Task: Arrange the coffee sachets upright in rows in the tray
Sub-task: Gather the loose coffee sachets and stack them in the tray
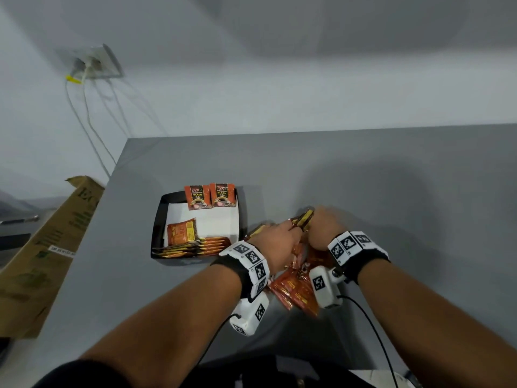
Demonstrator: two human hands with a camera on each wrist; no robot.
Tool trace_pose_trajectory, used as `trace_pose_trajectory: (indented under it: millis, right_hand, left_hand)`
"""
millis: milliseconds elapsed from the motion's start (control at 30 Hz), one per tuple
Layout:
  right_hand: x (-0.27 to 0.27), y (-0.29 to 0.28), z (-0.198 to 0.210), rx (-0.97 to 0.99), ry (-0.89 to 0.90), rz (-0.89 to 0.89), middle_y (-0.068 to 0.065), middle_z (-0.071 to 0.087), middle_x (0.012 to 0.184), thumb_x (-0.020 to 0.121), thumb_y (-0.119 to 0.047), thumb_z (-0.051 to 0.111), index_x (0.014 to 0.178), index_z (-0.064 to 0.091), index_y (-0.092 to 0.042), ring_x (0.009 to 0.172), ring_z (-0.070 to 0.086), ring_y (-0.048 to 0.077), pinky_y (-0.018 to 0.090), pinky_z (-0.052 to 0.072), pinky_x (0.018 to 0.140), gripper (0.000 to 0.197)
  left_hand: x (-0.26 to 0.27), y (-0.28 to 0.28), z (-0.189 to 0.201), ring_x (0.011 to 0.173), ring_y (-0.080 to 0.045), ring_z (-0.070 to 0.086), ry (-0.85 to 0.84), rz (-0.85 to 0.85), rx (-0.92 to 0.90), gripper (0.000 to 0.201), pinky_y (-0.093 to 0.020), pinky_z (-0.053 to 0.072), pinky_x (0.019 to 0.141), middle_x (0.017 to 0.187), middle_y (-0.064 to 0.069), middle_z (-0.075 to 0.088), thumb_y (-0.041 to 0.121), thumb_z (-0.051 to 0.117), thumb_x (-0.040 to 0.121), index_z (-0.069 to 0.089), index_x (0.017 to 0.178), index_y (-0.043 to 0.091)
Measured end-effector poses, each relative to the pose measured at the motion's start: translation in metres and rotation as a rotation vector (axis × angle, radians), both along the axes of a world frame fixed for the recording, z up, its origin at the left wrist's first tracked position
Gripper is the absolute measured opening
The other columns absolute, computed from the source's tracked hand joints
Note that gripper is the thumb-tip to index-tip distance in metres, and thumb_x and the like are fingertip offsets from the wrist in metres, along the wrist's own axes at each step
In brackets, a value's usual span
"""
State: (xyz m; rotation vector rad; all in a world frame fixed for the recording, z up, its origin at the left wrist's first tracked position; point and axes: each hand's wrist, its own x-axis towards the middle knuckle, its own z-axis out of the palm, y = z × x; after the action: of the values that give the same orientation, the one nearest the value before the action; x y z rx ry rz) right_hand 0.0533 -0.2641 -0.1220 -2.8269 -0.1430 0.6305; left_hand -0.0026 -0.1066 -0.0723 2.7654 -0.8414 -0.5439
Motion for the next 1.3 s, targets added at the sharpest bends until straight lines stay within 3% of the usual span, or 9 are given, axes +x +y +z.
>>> trace_pose_trajectory:
  millis: [200,267,400,467,600,733,833,1033,1300]
  right_hand:
    - [0.001,-0.005,0.014,0.082,-0.006,-0.045,0.0,0.065,0.103,0.082,-0.011,0.069,0.104,0.06,-0.016,0.099,0.067,0.026,0.032,0.055,0.083,0.024]
    - [0.0,-0.021,0.025,0.233,-0.032,-0.146,-0.009,0.068,0.084,0.071,-0.027,0.079,0.09,0.064,-0.025,0.081,0.07,0.015,0.026,0.054,0.066,0.025]
    - [-0.024,-0.057,0.057,0.409,0.002,-0.279,-0.004,0.07,0.07,0.079,-0.031,0.08,0.075,0.07,-0.02,0.064,0.063,0.009,0.024,0.043,0.058,0.016]
    - [-0.038,-0.07,0.065,0.467,0.038,-0.332,0.002,0.072,0.069,0.081,-0.031,0.079,0.077,0.071,-0.016,0.062,0.065,0.015,0.026,0.047,0.058,0.017]
    - [-0.061,-0.084,0.063,0.544,0.086,-0.361,0.006,0.073,0.068,0.084,-0.031,0.077,0.079,0.072,-0.011,0.06,0.066,0.018,0.027,0.05,0.056,0.021]
    - [-0.079,-0.071,0.05,0.565,0.136,-0.329,-0.016,0.074,0.076,0.08,-0.033,0.077,0.084,0.074,-0.03,0.072,0.068,0.0,0.024,0.051,0.074,0.007]
    - [-0.08,-0.062,0.042,0.584,0.09,-0.354,-0.009,0.075,0.091,0.075,-0.035,0.077,0.092,0.074,-0.032,0.088,0.07,0.008,0.037,0.055,0.09,0.018]
    - [-0.068,-0.045,0.035,0.383,0.028,-0.325,-0.001,0.072,0.09,0.081,-0.038,0.077,0.085,0.068,-0.026,0.085,0.067,0.017,0.038,0.054,0.088,0.016]
    - [-0.053,-0.039,0.02,0.167,0.076,-0.298,-0.007,0.064,0.077,0.073,-0.036,0.083,0.081,0.069,-0.024,0.077,0.064,0.014,0.026,0.046,0.069,0.02]
  left_hand:
    - [0.007,0.015,0.019,0.099,-0.019,0.059,0.105,0.213,-0.247,0.041,-0.03,0.048,0.085,0.114,-0.003,0.061,0.029,0.074,0.086,0.058,0.121,0.015]
    - [0.009,0.018,0.026,0.084,-0.009,0.059,0.13,0.221,-0.228,0.041,-0.022,0.045,0.072,0.103,0.001,0.064,0.037,0.072,0.087,0.062,0.119,0.013]
    - [0.003,0.004,0.03,0.058,-0.008,0.054,0.283,0.193,-0.209,0.033,-0.023,0.038,0.052,0.068,0.004,0.06,0.044,0.057,0.096,0.061,0.078,0.017]
    - [-0.004,-0.011,0.027,0.056,-0.01,0.053,0.344,0.142,-0.151,0.039,-0.025,0.038,0.052,0.065,0.003,0.057,0.044,0.048,0.1,0.056,0.072,0.019]
    - [-0.013,-0.036,0.014,0.075,-0.02,0.066,0.363,0.129,-0.083,0.032,-0.036,0.057,0.069,0.086,-0.005,0.069,0.042,0.051,0.097,0.065,0.095,0.013]
    - [-0.013,-0.047,0.011,0.07,-0.021,0.067,0.298,0.186,-0.046,0.029,-0.025,0.048,0.051,0.084,-0.008,0.07,0.033,0.056,0.096,0.067,0.089,0.008]
    - [-0.015,-0.048,0.012,0.068,-0.019,0.066,0.296,0.237,-0.08,0.024,-0.022,0.045,0.047,0.082,-0.005,0.07,0.029,0.06,0.094,0.069,0.088,0.008]
    - [-0.017,-0.043,0.025,0.087,-0.022,0.068,0.307,0.272,-0.103,0.027,-0.035,0.058,0.078,0.097,-0.008,0.071,0.032,0.066,0.091,0.068,0.101,0.008]
    - [-0.01,-0.007,0.028,0.082,-0.017,0.064,0.315,0.378,-0.208,0.029,-0.032,0.054,0.07,0.095,-0.002,0.067,0.041,0.065,0.091,0.062,0.106,0.017]
